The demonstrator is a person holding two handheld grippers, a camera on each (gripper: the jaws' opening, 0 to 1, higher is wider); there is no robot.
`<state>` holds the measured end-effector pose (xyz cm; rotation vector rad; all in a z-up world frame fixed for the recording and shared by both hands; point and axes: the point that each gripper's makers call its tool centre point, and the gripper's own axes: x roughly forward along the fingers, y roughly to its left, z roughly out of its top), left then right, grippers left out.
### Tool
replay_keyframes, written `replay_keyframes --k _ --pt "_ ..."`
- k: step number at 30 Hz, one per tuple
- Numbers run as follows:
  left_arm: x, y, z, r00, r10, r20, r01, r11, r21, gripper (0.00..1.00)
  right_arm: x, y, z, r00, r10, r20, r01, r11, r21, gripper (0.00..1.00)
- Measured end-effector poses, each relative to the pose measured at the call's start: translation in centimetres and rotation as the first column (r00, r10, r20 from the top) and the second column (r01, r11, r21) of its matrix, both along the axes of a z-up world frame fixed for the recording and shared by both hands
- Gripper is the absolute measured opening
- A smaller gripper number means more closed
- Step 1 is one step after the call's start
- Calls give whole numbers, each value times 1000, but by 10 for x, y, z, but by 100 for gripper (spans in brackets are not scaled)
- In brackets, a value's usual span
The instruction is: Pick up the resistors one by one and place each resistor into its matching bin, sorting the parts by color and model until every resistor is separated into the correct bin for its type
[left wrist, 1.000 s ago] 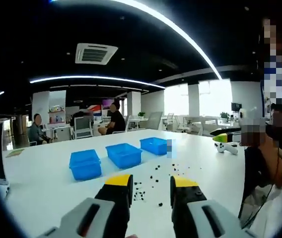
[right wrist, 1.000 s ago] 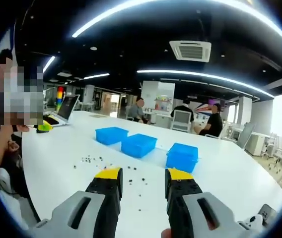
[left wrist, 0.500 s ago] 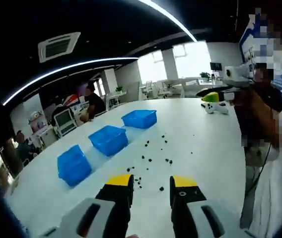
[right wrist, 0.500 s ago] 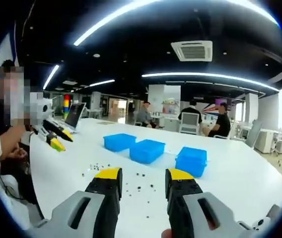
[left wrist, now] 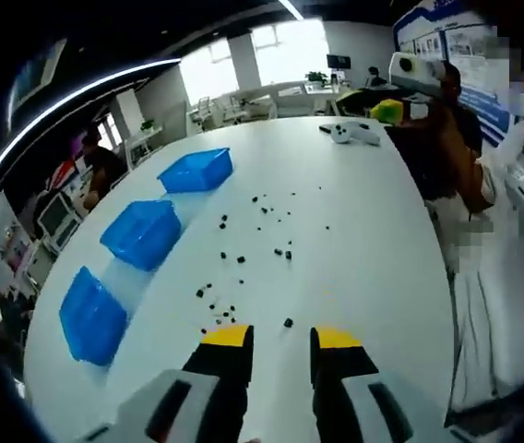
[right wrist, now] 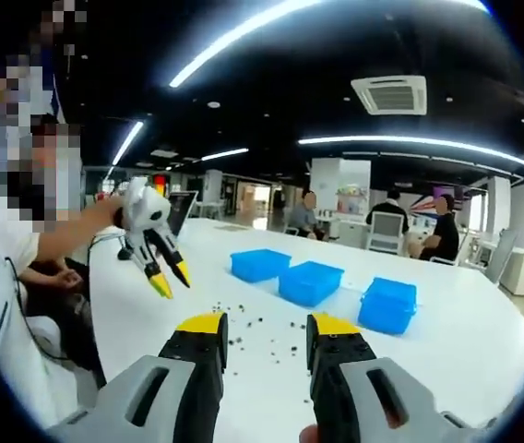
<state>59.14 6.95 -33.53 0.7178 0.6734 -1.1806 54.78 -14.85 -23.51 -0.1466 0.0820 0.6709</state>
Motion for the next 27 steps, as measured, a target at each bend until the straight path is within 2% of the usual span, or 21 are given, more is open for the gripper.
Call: replay_keyframes --k 2,3,5,10,15,22,25,27 --pt "0 -4 -9 999 -42 -28 43 997 59 25 0 0 1 1000 1 0 -1 1000 11 36" --pt "0 -5 -10 999 -45 -30 47 997 68 25 0 0 1 1000 1 -1 -1 1000 15 36" --pt "4 -8 -21 996 -80 -41 84 987 137 24 -1 0 2 1000 -1 3 1 1000 17 36" --pt "7 -16 -37 989 -109 -99 129 967 218 21 -4 -1 4 1000 -4 11 3 1000 5 36" --pt "12 -24 -43 985 -116 -126 143 961 235 21 -6 -4 5 1000 -4 16 4 1000 7 36" --pt "14 -20 -51 978 -103 -181 150 952 268 19 -5 -4 5 1000 -2 15 2 1000 2 36" --pt "9 -20 -52 967 -71 -246 137 955 263 13 -6 1 4 1000 7 18 -7 1000 -10 36" --pt "2 -19 -54 955 -85 -284 164 949 268 7 -6 4 4 1000 18 19 -17 1000 -12 36"
